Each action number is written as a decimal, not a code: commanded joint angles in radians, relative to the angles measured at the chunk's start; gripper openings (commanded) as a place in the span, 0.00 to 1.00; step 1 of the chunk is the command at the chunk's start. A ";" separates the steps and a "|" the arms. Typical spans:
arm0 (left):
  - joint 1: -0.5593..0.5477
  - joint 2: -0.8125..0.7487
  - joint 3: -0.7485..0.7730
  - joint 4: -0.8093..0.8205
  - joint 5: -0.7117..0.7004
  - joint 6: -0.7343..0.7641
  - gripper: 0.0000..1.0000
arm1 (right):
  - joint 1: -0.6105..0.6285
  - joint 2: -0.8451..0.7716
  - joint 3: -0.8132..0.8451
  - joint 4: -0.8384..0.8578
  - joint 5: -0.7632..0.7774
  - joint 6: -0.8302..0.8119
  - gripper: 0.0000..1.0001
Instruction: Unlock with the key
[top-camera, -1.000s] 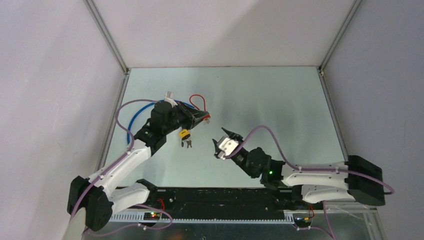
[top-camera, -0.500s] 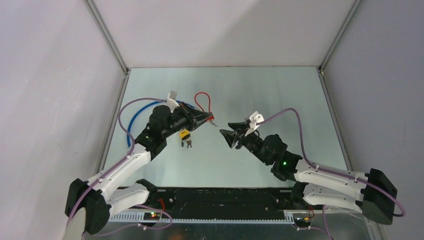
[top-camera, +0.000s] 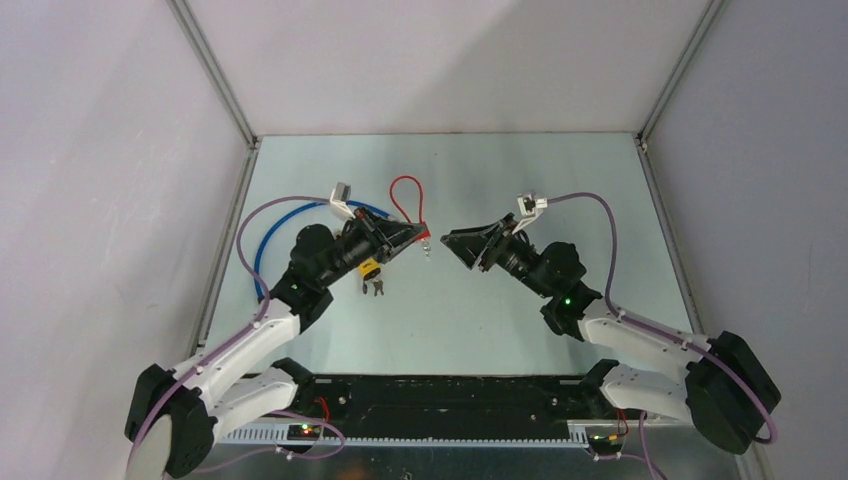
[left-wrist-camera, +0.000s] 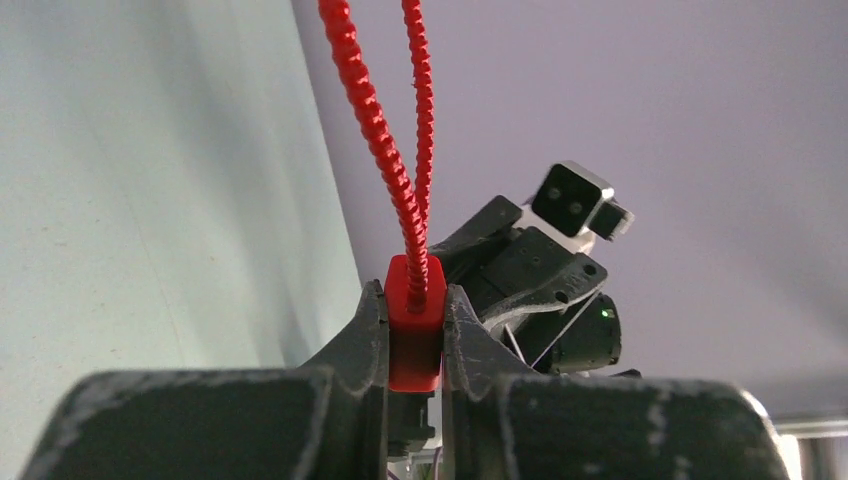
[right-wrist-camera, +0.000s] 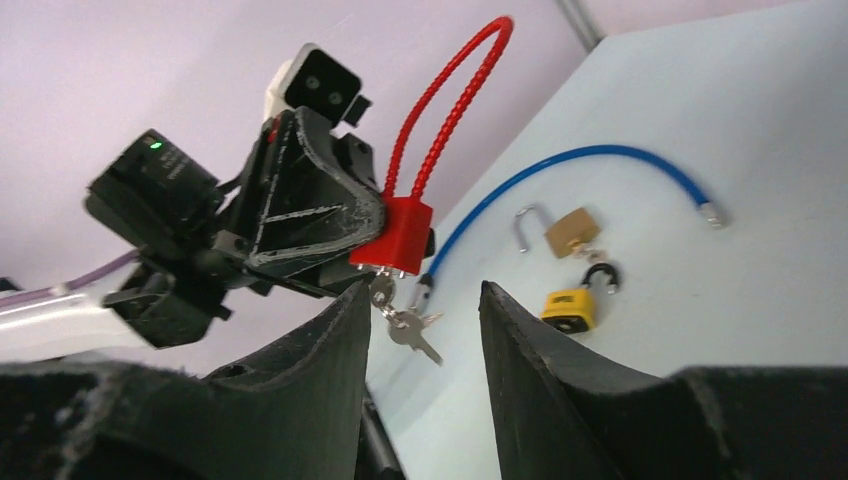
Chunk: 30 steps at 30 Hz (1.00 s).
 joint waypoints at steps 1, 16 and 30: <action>-0.013 -0.010 -0.008 0.188 0.016 -0.025 0.00 | -0.014 0.048 0.006 0.183 -0.115 0.175 0.47; -0.040 -0.003 -0.038 0.292 -0.017 -0.048 0.00 | -0.018 0.132 0.010 0.336 -0.199 0.265 0.32; -0.053 0.003 -0.039 0.324 -0.018 -0.061 0.00 | -0.019 0.133 0.023 0.334 -0.230 0.283 0.25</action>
